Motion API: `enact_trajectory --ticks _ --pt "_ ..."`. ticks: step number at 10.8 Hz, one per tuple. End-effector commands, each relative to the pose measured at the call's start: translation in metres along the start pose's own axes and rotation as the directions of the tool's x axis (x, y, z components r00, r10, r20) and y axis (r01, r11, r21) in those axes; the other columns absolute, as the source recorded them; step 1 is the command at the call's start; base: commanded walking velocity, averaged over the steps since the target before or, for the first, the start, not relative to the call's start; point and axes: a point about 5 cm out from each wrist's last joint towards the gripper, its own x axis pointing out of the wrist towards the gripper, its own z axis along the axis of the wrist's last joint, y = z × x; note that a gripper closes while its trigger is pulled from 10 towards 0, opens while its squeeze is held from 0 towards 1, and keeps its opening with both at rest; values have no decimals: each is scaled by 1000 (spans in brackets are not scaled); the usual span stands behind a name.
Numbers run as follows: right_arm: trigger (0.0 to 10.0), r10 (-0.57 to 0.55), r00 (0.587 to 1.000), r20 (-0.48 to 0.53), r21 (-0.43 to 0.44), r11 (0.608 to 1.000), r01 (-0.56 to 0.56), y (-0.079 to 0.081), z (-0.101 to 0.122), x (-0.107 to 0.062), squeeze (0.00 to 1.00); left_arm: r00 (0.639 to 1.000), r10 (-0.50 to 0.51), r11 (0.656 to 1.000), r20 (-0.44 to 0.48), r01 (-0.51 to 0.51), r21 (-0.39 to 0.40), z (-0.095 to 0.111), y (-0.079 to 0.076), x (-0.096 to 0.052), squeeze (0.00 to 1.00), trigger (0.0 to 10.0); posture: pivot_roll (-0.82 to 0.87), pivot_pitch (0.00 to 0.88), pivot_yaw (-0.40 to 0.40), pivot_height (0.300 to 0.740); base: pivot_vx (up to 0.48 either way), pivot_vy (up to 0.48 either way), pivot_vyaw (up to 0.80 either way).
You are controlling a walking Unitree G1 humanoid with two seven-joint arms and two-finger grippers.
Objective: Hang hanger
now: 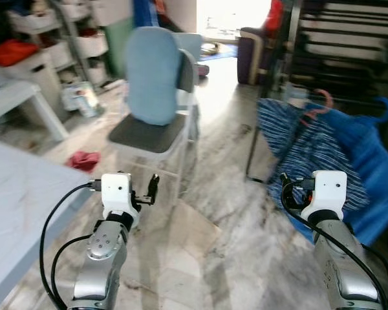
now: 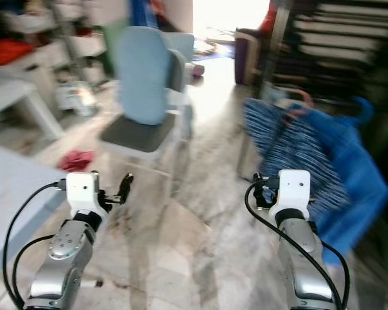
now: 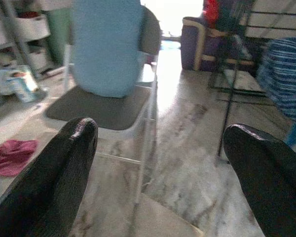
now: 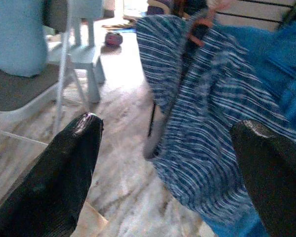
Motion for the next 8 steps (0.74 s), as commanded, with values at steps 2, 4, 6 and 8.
enact_trajectory --ticks 2,4,6,8 --pt "10000 -5 1000 -5 3 1000 5 0 1 -1 278 1000 -8 1000 -6 8 3 0 1 -1 0 10000 -95 0 47 740 0 0 -800" --pt "10000 -1 1000 -9 9 1000 1 2 0 -1 63 1000 -8 1000 -10 8 5 0 1 -2 0 10000 -93 0 46 740 0 0 -800" --pt "10000 3 1000 -10 10 1000 -3 3 -1 -1 0 1000 -7 1000 -15 7 9 -1 1 -2 0 10000 -92 0 45 740 0 0 -691" --pt "10000 11 1000 -3 7 1000 -11 5 0 0 0 1000 -12 1000 -17 12 13 -2 0 -1 0 10000 -92 0 44 740 0 122 0"
